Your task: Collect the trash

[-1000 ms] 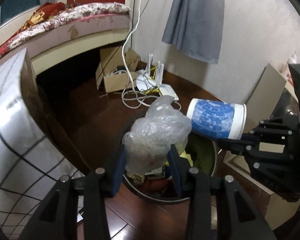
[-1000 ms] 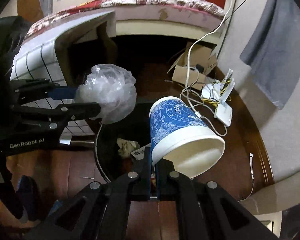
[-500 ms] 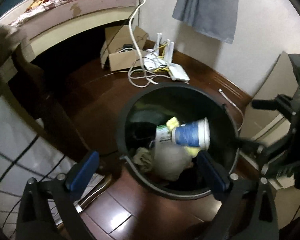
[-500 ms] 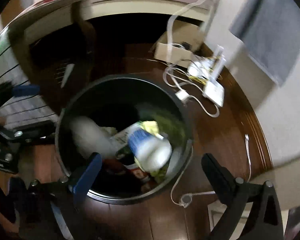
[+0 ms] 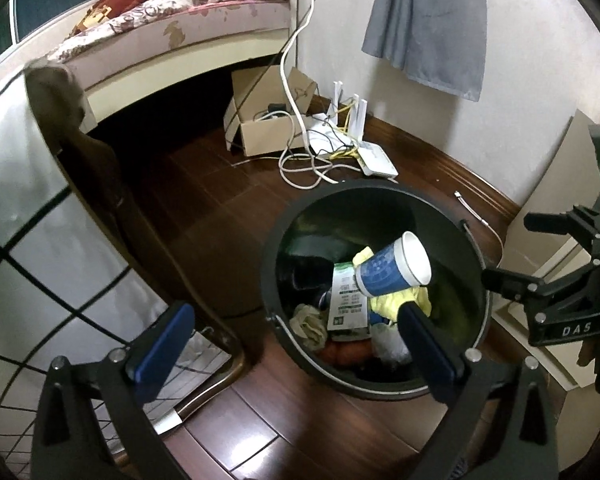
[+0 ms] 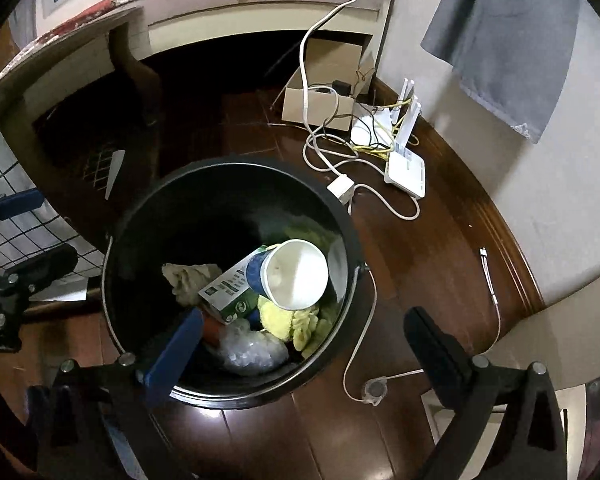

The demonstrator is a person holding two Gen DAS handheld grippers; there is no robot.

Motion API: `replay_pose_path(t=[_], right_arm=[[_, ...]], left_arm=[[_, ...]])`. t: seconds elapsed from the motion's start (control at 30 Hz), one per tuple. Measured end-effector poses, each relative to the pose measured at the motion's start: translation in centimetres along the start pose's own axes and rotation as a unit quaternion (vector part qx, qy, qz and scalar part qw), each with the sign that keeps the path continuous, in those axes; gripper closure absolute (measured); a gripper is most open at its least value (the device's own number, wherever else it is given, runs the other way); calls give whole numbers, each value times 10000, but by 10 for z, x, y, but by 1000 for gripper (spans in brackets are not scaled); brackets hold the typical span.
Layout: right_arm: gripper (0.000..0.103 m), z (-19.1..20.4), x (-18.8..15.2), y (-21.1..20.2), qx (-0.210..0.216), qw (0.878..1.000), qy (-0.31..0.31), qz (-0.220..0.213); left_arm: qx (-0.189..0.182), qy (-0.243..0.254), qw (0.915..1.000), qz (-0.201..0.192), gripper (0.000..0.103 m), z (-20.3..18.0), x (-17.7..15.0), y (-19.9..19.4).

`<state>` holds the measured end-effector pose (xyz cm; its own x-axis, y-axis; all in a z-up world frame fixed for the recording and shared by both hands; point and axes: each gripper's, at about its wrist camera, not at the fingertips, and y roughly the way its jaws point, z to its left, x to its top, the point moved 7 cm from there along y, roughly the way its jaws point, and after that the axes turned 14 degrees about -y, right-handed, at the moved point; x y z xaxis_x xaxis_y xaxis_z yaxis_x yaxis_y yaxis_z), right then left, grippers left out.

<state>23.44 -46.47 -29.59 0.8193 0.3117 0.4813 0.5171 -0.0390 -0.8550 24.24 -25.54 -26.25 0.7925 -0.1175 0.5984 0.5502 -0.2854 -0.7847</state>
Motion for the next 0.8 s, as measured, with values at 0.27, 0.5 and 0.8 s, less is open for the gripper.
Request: replay_pose_path(t=[0.27, 0.5, 0.8], right_arm=[[1, 10, 5, -10, 16, 9999, -45, -128], [1, 21, 14, -24, 30, 9995, -136, -272], [1, 28, 18, -49, 2, 9991, 66, -423]], left_arm=[[2, -4, 10000, -85, 1, 0, 1, -8], [60, 47, 9998, -171, 1, 0, 1, -20], [114, -21, 9992, -392, 1, 10, 6, -51]])
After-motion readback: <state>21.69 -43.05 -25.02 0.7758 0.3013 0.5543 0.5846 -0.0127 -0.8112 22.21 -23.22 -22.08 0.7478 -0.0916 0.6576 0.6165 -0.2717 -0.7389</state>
